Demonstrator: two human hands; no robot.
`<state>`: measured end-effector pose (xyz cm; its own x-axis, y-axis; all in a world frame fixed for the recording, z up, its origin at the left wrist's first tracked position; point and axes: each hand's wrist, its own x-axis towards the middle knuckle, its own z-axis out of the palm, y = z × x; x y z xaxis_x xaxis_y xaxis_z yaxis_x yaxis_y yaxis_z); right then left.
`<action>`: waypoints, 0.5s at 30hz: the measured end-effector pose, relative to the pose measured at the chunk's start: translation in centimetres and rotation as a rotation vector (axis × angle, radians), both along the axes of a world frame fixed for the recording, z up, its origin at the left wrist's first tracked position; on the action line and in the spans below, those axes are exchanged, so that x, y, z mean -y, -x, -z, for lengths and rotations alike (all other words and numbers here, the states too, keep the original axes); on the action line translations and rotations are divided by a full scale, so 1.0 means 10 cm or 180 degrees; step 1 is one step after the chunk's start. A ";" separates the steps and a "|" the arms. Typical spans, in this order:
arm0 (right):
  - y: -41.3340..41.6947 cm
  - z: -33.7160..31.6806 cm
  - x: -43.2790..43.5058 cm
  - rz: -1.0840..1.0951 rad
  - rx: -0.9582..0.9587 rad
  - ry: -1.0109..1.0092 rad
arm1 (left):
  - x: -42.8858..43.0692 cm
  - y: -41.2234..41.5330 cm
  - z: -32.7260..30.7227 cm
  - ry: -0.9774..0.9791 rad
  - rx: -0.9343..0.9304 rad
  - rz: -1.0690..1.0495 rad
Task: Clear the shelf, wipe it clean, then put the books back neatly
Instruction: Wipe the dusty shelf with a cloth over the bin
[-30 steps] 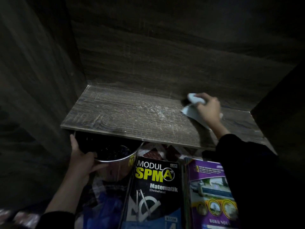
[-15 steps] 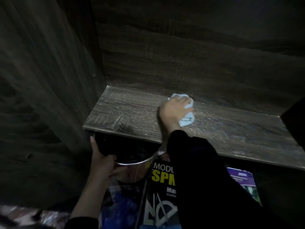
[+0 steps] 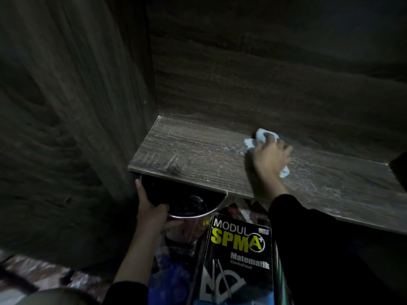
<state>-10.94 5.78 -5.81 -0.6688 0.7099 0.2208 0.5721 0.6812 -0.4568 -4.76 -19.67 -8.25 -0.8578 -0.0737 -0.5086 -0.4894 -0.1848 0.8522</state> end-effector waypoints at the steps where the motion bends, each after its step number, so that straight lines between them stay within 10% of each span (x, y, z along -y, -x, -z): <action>1: -0.02 0.05 0.01 0.0082 0.0165 -0.0038 | 0.01 0.00 0.01 -0.0010 0.0005 0.0020; 15: 0.57 0.00 1.31 -0.2336 0.0990 -0.0552 | 0.05 0.02 0.15 0.0409 -0.0033 -0.0060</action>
<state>-16.62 -7.32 -5.77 -0.9991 0.0400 0.0150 0.0361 0.9783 -0.2041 -4.93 -20.20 -9.79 -0.8608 -0.1539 -0.4852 -0.4780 -0.0829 0.8744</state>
